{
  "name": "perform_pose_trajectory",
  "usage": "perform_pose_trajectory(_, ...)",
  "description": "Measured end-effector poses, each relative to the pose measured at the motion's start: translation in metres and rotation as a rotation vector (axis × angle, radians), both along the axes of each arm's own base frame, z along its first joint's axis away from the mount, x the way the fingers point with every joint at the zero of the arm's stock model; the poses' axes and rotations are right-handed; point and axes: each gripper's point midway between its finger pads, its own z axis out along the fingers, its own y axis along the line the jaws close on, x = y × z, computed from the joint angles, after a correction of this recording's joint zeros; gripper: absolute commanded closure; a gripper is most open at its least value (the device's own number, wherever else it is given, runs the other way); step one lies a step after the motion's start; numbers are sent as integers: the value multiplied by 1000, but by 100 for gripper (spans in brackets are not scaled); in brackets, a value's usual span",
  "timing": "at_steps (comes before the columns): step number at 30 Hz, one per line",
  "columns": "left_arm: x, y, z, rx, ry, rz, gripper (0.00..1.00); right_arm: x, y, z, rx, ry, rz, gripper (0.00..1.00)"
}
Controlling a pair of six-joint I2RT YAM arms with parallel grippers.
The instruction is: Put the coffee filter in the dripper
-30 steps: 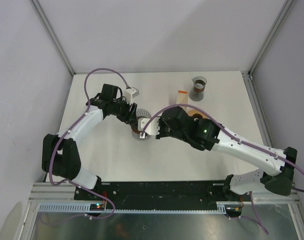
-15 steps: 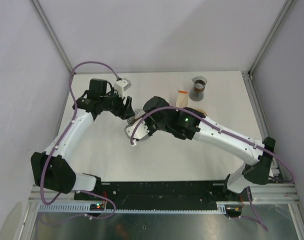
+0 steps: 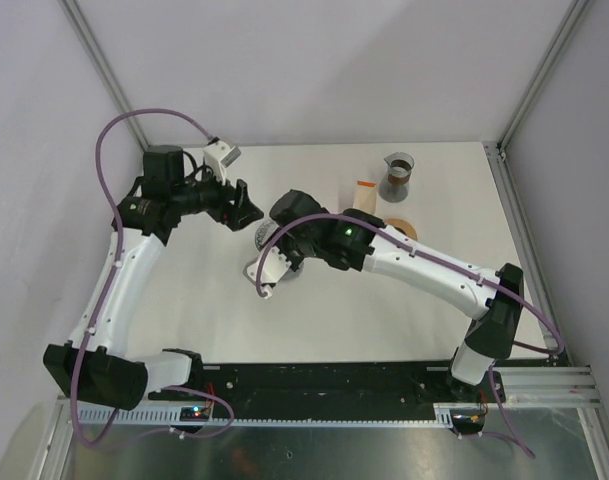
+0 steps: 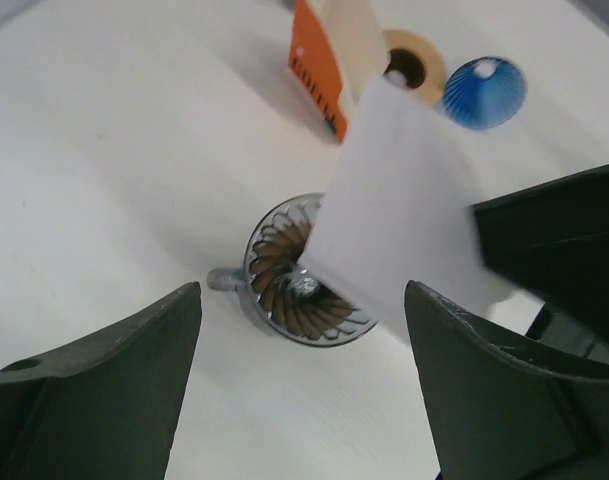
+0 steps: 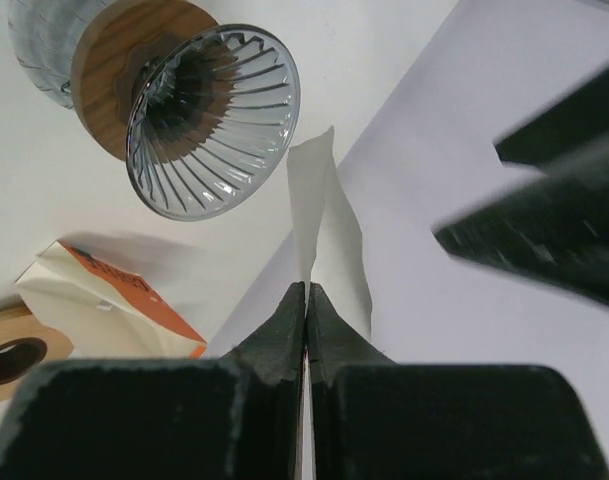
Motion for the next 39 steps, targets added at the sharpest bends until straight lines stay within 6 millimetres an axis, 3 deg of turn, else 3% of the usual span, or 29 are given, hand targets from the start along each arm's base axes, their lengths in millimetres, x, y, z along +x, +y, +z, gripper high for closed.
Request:
perform_pose_trajectory(6,-16,-24,38,-36,-75,-98,13,-1,4,-18,-23,-27,31,100)
perform_pose_trajectory(11,-32,-45,38,-22,-79,-163,30,-15,2,-27,-37,-44,53,100)
perform_pose_trajectory(16,-40,-52,29,4,-67,-194,35,-27,1,-17,-1,-78,61,100)
perform_pose_trajectory(25,-52,-57,2,38,-24,-237,26,-31,7,-8,69,-69,32,100)
perform_pose_trajectory(34,-59,-60,8,12,-32,-269,14,-22,-2,-12,90,-22,-37,100)
perform_pose_trajectory(39,-66,-63,14,-11,-47,-305,17,-19,-3,-15,99,-8,-55,100)
